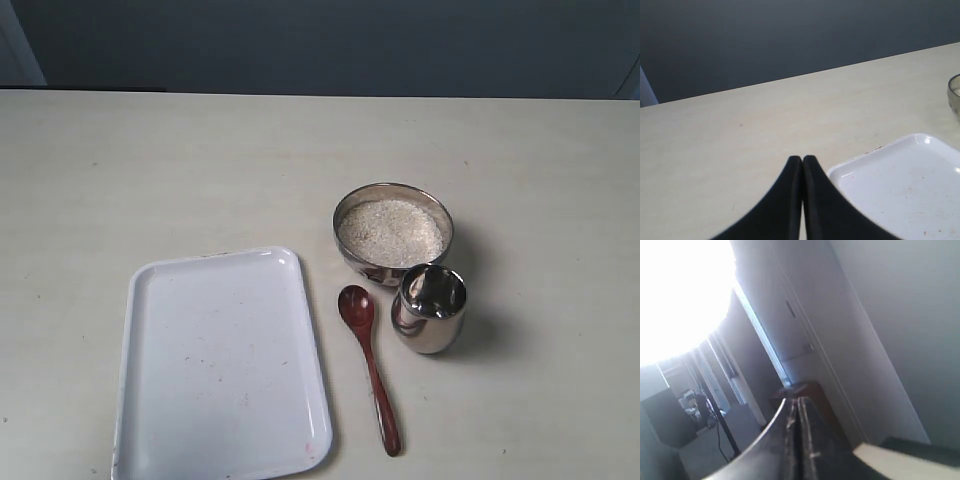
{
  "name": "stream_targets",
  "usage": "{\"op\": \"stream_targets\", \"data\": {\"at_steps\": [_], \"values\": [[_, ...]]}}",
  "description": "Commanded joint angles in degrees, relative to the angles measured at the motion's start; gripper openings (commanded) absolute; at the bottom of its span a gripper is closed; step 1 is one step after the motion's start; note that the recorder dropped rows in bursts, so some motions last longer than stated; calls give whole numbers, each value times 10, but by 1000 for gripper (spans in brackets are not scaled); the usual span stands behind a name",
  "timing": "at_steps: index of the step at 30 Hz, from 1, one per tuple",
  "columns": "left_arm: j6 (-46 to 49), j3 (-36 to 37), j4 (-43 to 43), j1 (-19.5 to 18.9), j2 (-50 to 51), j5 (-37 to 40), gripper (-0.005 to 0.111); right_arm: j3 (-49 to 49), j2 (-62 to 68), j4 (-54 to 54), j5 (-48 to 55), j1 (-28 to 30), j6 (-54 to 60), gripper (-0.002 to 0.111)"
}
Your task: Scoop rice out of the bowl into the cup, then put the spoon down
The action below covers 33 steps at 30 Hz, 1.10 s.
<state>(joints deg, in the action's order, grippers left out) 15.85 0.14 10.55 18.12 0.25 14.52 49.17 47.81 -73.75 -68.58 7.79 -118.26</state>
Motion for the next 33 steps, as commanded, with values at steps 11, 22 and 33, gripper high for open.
{"op": "stream_targets", "data": {"at_steps": [11,22,33], "values": [[-3,-1,0,3,-2,-8,1,226,4,-262,363,1,-30,-1],[-3,-1,-1,3,-2,-8,1,206,35,-262,288,1,-30,-1],[-3,-1,-1,3,-2,-8,1,214,-16,-150,283,1,-30,-1]]}}
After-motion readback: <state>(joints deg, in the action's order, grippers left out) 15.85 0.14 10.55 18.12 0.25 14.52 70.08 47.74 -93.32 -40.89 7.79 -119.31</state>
